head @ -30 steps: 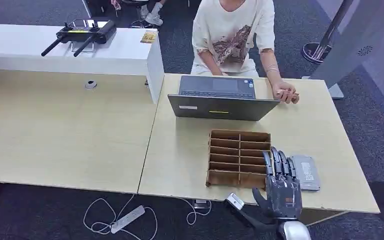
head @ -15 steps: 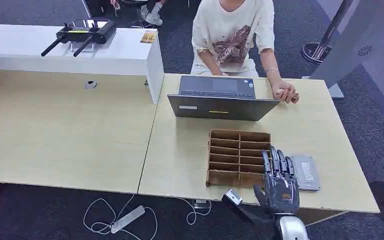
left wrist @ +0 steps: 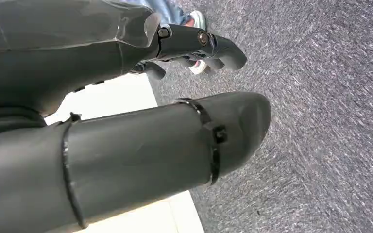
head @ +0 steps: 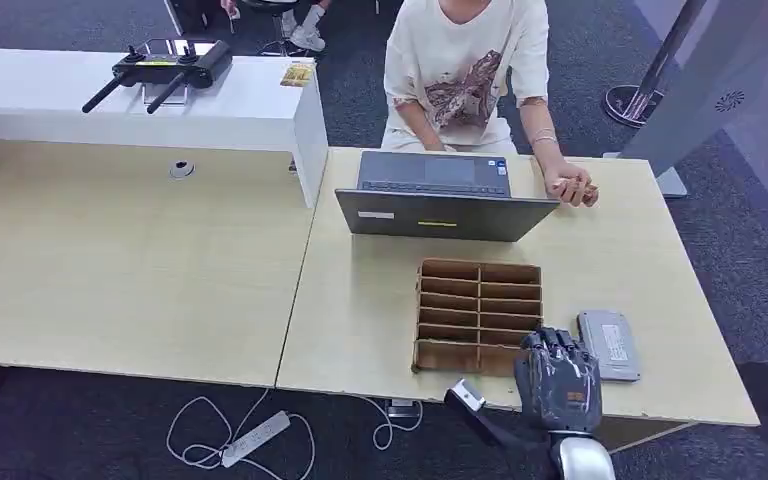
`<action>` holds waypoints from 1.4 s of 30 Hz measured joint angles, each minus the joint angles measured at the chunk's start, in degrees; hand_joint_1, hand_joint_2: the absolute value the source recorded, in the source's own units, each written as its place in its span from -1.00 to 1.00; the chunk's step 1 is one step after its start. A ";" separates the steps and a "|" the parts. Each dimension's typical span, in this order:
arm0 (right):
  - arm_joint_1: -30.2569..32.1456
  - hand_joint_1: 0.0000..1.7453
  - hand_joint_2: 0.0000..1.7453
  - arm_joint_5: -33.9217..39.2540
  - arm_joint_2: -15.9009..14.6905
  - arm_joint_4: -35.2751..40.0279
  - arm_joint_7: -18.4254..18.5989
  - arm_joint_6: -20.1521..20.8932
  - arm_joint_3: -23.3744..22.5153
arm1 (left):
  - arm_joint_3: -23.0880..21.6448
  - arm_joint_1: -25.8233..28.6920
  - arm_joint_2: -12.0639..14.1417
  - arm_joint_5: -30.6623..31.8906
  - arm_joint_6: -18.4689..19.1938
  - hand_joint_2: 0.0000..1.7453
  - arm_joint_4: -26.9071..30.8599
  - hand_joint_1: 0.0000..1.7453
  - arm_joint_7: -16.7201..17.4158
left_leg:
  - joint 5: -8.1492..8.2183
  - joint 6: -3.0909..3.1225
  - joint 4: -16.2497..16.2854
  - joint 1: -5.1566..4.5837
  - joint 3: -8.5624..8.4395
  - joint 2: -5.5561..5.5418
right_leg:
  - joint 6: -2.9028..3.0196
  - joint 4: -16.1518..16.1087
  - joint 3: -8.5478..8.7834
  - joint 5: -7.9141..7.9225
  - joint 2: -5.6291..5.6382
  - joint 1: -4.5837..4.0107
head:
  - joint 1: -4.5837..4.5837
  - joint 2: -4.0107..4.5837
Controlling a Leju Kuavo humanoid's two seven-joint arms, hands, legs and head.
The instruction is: Pass the card to the sensor for recognition and then transmit it.
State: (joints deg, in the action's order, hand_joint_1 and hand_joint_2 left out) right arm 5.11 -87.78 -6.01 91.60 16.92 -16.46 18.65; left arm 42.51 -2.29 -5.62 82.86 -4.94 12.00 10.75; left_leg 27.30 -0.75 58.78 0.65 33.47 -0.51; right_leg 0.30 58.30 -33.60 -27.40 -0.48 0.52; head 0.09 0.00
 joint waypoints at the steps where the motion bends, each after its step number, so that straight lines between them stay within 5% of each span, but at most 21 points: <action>1: 0.00 -0.08 1.00 0.00 0.09 0.00 -0.07 0.02 -0.11 | 0.00 0.00 0.00 -0.05 0.00 -1.00 0.00 -1.00 0.00 | 0.00 0.00 0.00 0.00 0.00 0.00 | 0.00 0.00 0.00 0.00 0.00 0.00 | 0.00 0.00; 7: -0.02 -0.32 1.00 -0.11 0.81 -0.02 -0.37 0.48 -0.55 | 0.00 -0.05 -0.05 -0.07 -0.04 -1.00 0.00 -1.00 0.00 | 0.00 0.00 0.00 0.00 0.00 0.00 | 0.00 0.00 0.00 0.00 0.00 0.00 | 0.00 0.00; 19: -0.39 -0.12 1.00 -0.24 1.92 -0.63 -1.23 1.07 -1.10 | 0.00 -0.14 -0.09 -0.09 -0.15 -1.00 0.00 -1.00 0.00 | 0.00 0.00 0.00 0.00 0.01 0.00 | 0.00 0.00 0.00 0.00 0.00 0.00 | 0.00 0.00; 26: -1.73 -0.26 1.00 -0.24 2.53 -1.99 -2.32 1.14 -1.12 | 0.02 -0.15 -0.11 -0.05 -0.31 -1.00 0.00 -1.00 0.00 | 0.00 0.00 0.00 0.00 0.00 0.00 | 0.00 0.01 0.01 0.00 0.00 0.00 | 0.00 0.00; 30: -2.81 0.00 1.00 -0.22 2.67 -3.12 -2.80 1.14 -1.12 | 0.02 -0.25 -0.13 -0.07 -0.31 -1.00 0.00 -1.00 0.11 | 0.00 0.00 0.00 0.00 0.01 0.00 | 0.00 0.01 0.01 0.00 -0.01 0.00 | 0.00 0.00; 42: -4.15 0.10 1.00 -0.15 3.63 -5.86 -2.75 1.36 -1.10 | 0.04 -0.30 -0.37 0.11 -0.33 -1.00 0.00 -1.00 0.17 | 0.00 0.00 0.00 0.00 0.01 0.00 | 0.00 0.01 0.00 0.00 0.00 0.00 | 0.00 0.00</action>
State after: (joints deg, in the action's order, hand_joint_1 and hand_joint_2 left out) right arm 0.96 -87.93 -2.38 85.74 14.16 -15.10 17.55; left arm 42.56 -2.58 -5.99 82.97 -5.27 12.00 10.93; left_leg 27.30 -0.75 58.78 0.65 33.48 -0.51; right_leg 0.31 58.30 -33.60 -27.40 -0.49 0.52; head 0.09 0.00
